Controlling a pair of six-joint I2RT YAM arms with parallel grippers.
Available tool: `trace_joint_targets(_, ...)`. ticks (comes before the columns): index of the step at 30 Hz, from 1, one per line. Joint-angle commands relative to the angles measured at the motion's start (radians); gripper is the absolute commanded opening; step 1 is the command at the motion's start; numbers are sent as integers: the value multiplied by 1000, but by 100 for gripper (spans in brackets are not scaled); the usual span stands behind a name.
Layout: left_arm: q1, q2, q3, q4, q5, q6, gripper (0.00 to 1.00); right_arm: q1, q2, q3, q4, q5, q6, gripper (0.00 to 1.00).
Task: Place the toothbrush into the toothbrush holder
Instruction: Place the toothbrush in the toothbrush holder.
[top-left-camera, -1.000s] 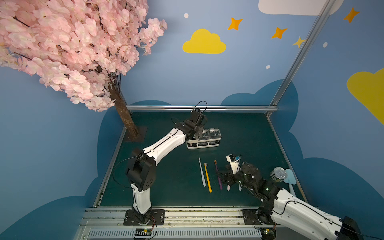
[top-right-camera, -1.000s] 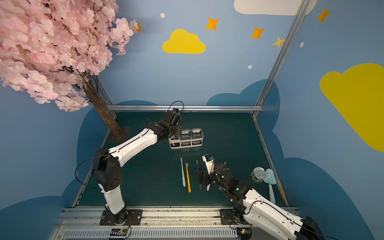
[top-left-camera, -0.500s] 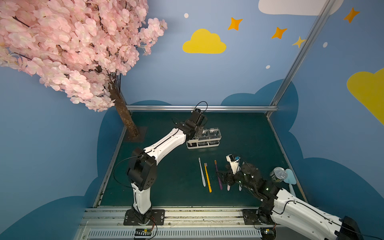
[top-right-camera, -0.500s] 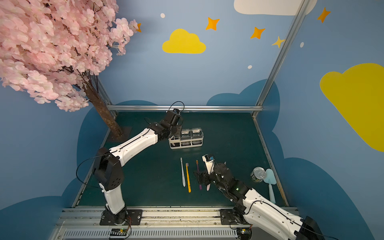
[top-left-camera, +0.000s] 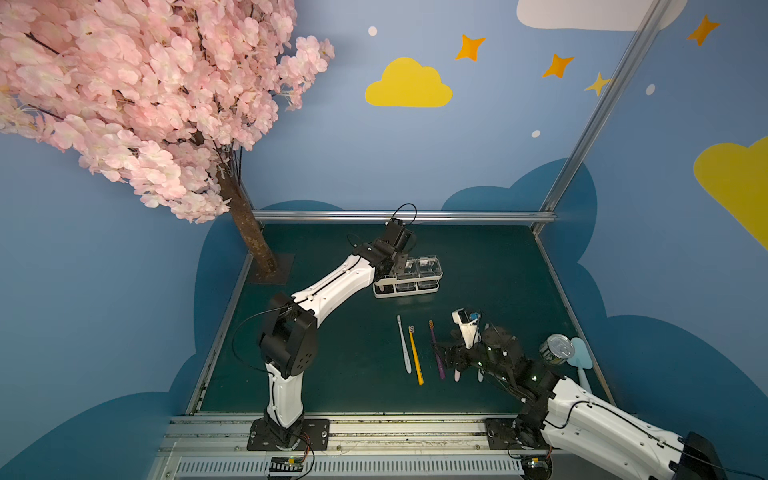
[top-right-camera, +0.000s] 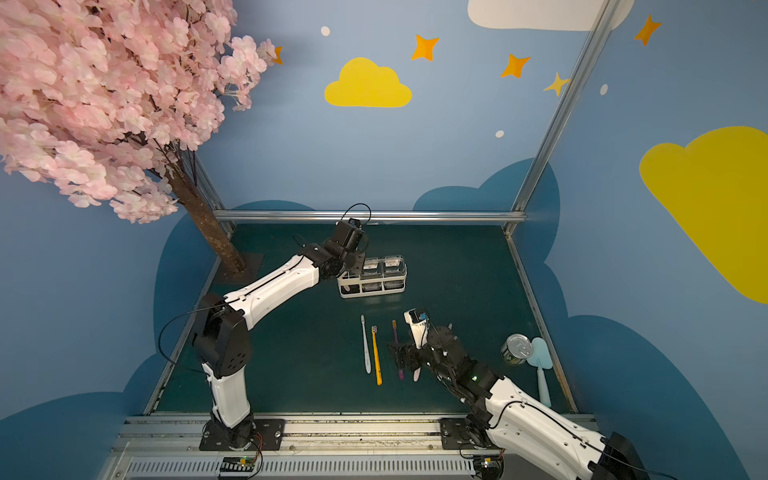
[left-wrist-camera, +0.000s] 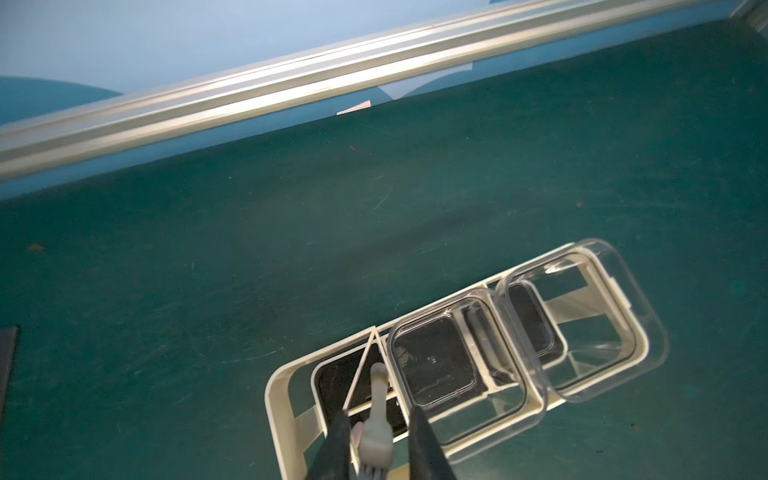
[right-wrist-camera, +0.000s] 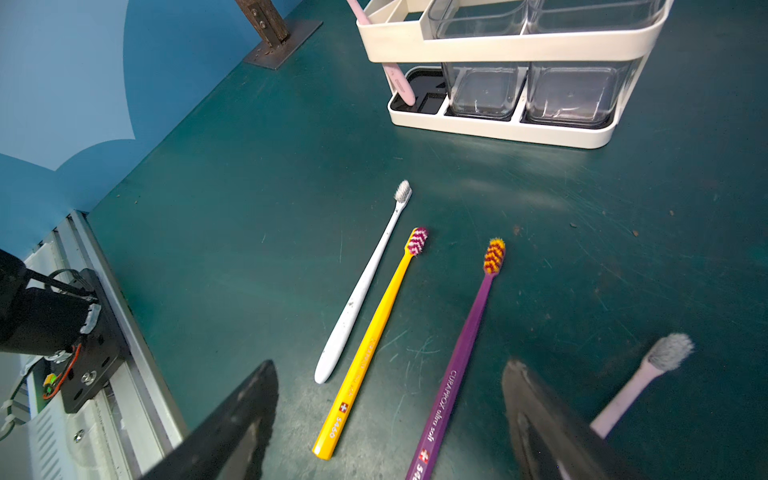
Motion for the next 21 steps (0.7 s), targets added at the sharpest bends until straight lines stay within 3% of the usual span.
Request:
trace_joint_targets(1, -5, 9, 30, -35, -1, -8, 45, -2, 5, 12, 7, -6, -3, 85)
trace_joint_targets(5, -6, -3, 56, -52, 3, -10, 57, -2, 11, 12, 9, -4, -4, 85)
trace_joint_targets(15, -20, -88, 168, -122, 33, -42, 74, -2, 42, 10, 22, -3, -20, 85)
trace_joint_targets(21, -29, -258, 71, -153, 24, -104, 87, -1, 90, 12, 40, -16, -20, 85)
